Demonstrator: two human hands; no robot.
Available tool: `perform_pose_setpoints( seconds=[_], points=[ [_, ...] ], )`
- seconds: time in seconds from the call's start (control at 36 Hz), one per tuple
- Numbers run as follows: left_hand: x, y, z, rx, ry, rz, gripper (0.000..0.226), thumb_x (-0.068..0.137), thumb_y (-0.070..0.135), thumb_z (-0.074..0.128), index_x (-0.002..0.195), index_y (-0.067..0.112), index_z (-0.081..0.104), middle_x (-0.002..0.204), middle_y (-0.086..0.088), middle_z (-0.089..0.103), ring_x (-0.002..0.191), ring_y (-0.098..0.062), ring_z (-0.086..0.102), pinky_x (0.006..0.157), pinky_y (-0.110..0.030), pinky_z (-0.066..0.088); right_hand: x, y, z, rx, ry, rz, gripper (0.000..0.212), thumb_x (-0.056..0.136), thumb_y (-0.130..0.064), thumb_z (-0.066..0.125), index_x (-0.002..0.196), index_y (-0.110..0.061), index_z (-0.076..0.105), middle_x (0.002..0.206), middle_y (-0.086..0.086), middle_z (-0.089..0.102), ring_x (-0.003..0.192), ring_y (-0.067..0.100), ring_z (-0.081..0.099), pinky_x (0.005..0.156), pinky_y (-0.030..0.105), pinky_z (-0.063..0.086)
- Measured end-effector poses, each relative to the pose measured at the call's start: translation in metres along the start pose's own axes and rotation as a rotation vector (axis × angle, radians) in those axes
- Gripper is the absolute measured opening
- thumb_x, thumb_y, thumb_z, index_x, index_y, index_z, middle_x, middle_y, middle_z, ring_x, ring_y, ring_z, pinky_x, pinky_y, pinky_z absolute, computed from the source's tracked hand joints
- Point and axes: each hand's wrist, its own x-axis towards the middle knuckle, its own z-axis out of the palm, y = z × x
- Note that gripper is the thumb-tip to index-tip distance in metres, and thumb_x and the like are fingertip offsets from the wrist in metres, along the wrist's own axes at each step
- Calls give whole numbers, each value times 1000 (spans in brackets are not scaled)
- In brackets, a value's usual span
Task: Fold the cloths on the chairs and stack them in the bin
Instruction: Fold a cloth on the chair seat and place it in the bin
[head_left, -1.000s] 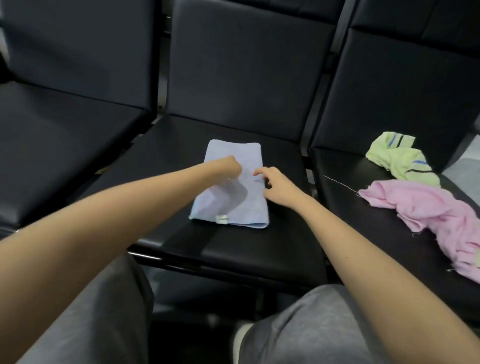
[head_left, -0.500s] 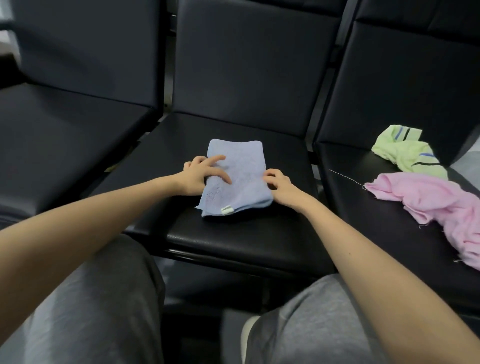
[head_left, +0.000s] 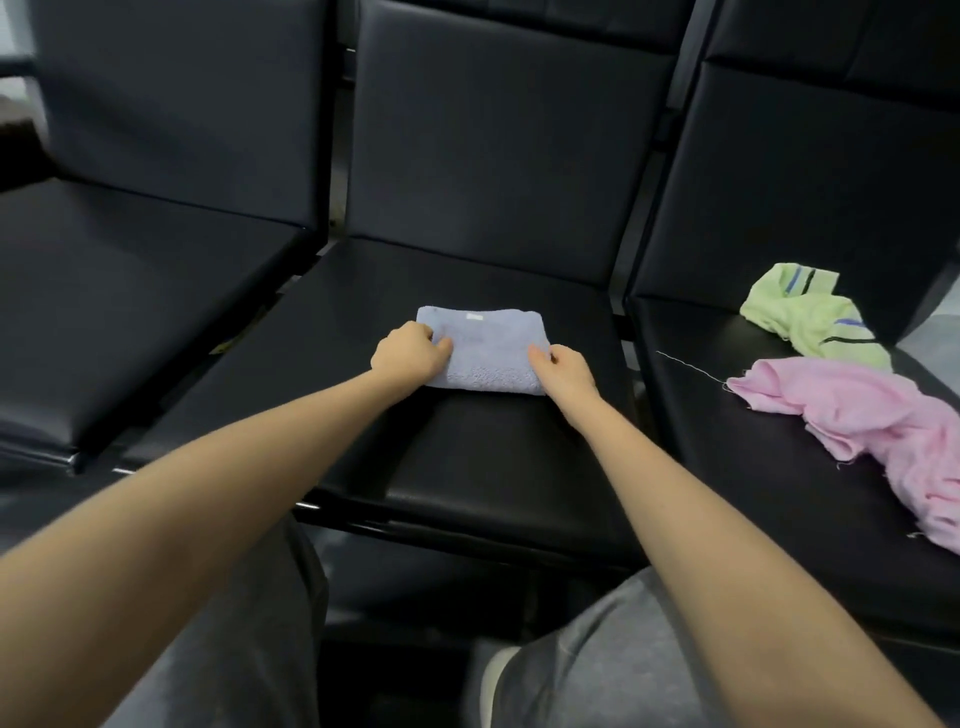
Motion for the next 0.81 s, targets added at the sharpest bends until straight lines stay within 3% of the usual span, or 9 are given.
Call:
perform_pose_setpoints(
  seconds=[0.08,0.17,0.25,0.31,0.39,0.53,0.61,0.67,0.81],
  points=[
    [-3,10,1,70,20,-68,25,92,27,44,103,8,56,92,-5,54,81,-24,50,65,-30,37,-1,-1,6,-229,3,-17,29,95,-43,42,103,-18,54,100,1,52,88,23,54,67,31,35],
    [-3,19,2,157,10,-119,40,92,21,46,130,10,43,112,-9,59,99,-26,55,73,-32,38,0,-6,9,-363,9,-1,43,94,-43,44,131,-21,46,123,6,49,104,27,56,75,31,38],
    [-5,31,11,205,51,-255,45,92,20,50,133,7,37,129,-10,46,119,-25,43,81,-34,37,4,-13,12,-216,-61,71,37,85,-33,57,118,-18,51,112,4,59,96,23,59,73,33,44],
    [-7,33,14,190,95,-307,48,91,25,54,132,5,39,133,-9,38,120,-24,39,77,-34,33,6,-19,12,-25,-126,160,30,79,-19,61,106,-12,52,106,8,61,89,22,59,71,32,47],
    [1,32,8,145,-39,-278,62,85,44,59,130,4,43,131,-11,43,112,-24,44,74,-29,36,2,-24,5,135,-191,238,27,80,-11,60,105,-7,49,96,7,55,82,18,54,57,25,41],
    [0,44,-7,-126,-193,-174,54,87,18,64,134,3,44,130,-12,54,116,-28,56,92,-32,46,1,-23,-11,280,-181,308,9,80,-9,52,88,-8,54,92,9,55,78,20,52,65,26,41],
    [-7,55,-10,-460,-291,-250,48,85,14,66,127,1,49,118,-11,57,101,-26,58,82,-32,48,-5,-20,-26,337,-172,317,28,83,-20,57,108,-7,58,106,11,63,92,22,60,80,32,49],
    [-16,64,-9,-591,-383,-287,44,84,12,67,124,1,52,116,-11,61,91,-23,61,70,-33,51,-11,-15,-42,373,-138,315,36,85,-24,60,117,-8,56,108,11,63,91,21,61,76,31,51],
    [-42,99,-4,-671,-465,-197,37,87,7,64,122,3,55,105,-10,64,82,-21,63,68,-34,51,-28,7,-94,489,-79,252,27,88,-7,59,115,-6,55,113,12,62,93,23,62,78,34,53]
  ],
)
